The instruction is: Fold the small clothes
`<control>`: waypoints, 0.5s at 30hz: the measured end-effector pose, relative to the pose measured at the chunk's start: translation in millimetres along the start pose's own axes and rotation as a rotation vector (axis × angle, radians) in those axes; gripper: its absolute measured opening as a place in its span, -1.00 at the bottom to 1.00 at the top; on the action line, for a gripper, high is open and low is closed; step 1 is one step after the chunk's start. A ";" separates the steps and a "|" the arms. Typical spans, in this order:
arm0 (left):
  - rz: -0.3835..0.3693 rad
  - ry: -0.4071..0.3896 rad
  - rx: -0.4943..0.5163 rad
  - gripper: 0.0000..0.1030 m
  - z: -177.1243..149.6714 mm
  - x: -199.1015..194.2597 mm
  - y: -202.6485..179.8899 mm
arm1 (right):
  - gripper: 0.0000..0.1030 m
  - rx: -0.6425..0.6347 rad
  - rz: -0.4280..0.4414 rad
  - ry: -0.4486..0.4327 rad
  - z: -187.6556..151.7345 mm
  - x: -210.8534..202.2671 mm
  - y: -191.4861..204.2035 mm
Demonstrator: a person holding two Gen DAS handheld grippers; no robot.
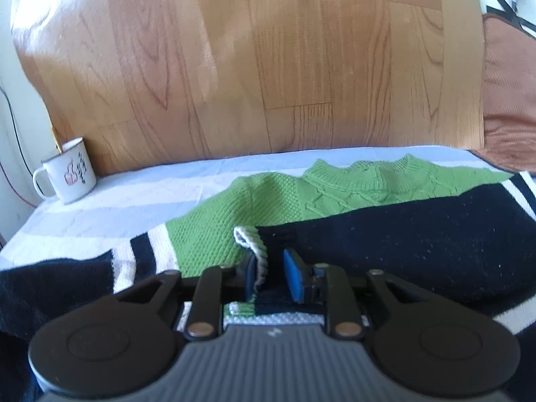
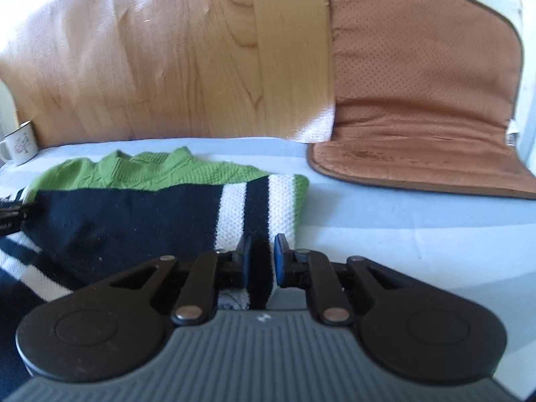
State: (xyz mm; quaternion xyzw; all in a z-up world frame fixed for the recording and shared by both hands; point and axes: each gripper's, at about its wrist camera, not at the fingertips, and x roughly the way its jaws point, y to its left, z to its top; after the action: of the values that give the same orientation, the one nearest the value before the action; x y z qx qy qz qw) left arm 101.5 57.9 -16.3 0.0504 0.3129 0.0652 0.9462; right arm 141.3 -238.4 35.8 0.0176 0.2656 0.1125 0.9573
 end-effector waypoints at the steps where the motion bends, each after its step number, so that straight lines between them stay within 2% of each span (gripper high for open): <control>1: -0.001 0.000 -0.001 -0.62 0.3 2.1 0.1 | -0.61 0.021 0.015 -0.031 1.2 -7.4 0.8; 3: 0.007 -0.003 0.008 -0.62 -1.1 0.7 -2.8 | -0.59 0.039 0.069 -0.101 2.1 -25.0 6.0; 5: 0.019 -0.005 0.022 -0.62 -1.7 1.6 -6.3 | -0.59 0.026 0.111 -0.124 1.6 -34.6 15.5; 7: 0.025 -0.007 0.032 -0.61 -1.9 1.6 -7.9 | -0.52 0.032 0.137 -0.050 -3.5 -24.4 20.3; 8: 0.028 -0.007 0.034 -0.59 -1.9 1.7 -8.4 | -0.49 0.046 0.130 0.037 -7.8 -9.3 20.4; 10: 0.031 -0.005 0.034 -0.56 -1.6 2.1 -8.3 | -0.51 0.067 0.159 0.007 -21.5 -1.3 14.5; 12: 0.025 -0.001 0.027 -0.53 -2.4 -3.4 -5.2 | -0.49 0.060 0.139 0.004 -20.8 -3.1 18.0; 15: -0.065 -0.030 -0.045 -0.50 -3.4 -36.9 15.7 | -0.43 0.018 0.125 -0.014 -26.3 -6.7 24.3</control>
State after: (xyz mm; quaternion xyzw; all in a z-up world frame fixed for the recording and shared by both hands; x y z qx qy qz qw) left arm 68.7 67.9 4.7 0.0202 0.2987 0.0406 0.9533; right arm 117.2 -217.0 18.9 0.0438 0.2581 0.1696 0.9501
